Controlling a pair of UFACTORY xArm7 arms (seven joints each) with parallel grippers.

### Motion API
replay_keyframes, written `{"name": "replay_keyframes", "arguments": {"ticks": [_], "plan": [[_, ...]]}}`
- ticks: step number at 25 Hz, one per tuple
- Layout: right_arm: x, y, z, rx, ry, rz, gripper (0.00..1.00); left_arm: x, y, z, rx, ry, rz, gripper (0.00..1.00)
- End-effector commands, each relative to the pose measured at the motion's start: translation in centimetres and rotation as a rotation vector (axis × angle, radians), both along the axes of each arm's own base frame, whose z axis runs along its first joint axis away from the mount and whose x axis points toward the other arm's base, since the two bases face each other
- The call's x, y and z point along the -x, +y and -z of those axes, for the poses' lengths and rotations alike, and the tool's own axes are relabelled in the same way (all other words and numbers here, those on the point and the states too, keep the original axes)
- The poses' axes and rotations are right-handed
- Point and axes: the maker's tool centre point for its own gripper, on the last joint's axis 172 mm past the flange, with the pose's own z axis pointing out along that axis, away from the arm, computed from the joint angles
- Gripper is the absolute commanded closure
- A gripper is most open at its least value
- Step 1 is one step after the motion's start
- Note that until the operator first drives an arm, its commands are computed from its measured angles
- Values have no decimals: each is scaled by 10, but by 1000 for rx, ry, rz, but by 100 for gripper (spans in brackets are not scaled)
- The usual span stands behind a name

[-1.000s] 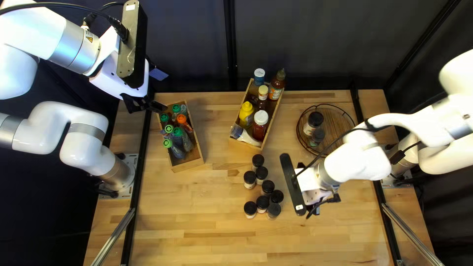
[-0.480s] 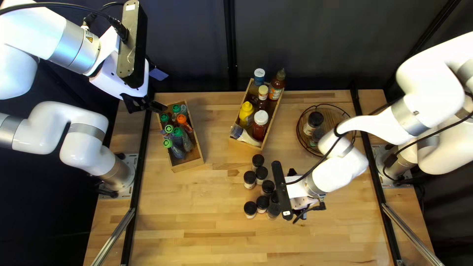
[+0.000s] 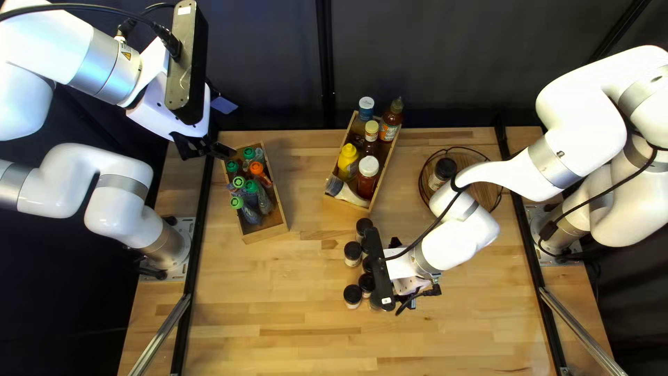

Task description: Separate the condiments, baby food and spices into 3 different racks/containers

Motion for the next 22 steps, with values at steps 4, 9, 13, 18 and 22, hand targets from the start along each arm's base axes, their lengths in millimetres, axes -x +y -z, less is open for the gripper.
{"name": "replay_keyframes", "arguments": {"ticks": [4,9,13,18,22], "plan": [[11,1,0,7,-1,7,0,0,0,0,0,0,0,0],[8,2,-4,11,-10,10,100,0,0,0,0,0,0,0],[9,2,-7,13,-18,9,100,0,0,0,0,0,0,0],[24,-1,-22,11,-17,9,100,0,0,0,0,0,0,0],[67,-19,-50,-9,-11,36,100,0,0,0,0,0,0,0]]}}
